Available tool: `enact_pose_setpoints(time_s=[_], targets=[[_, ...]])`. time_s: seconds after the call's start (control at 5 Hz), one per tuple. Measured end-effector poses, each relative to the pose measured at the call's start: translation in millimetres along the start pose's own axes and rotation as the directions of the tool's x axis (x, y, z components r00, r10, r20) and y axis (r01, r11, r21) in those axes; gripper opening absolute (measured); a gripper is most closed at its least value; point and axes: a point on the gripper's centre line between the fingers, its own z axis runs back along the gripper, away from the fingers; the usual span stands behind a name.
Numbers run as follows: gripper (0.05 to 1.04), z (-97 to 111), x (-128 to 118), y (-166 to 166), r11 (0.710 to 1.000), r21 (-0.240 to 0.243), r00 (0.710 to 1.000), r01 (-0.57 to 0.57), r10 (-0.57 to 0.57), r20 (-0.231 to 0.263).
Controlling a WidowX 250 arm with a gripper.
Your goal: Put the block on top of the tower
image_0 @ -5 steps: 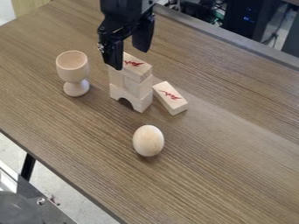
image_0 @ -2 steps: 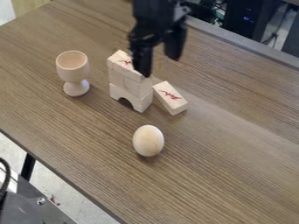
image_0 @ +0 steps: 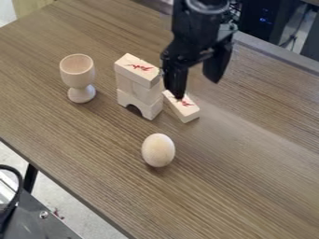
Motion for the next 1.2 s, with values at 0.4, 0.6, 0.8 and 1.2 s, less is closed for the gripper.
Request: enact_pose_setpoints(time_s=[0.4,0.6,0.8,1.2], targets=[[0.999,-26,-4,7,0.999,0.049,1.000,0.005,-0.006,0.023],[0.999,-37,1,9,0.997,0.071,1.000,-0.015,0.014,0.020],[0.999,-41,8,3,0.996,0.075,0.999,-0.053,0.053,0.008],[0.999,-41,27,-5,0.992,0.090,0.995,-0.090,0.093,-0.034]])
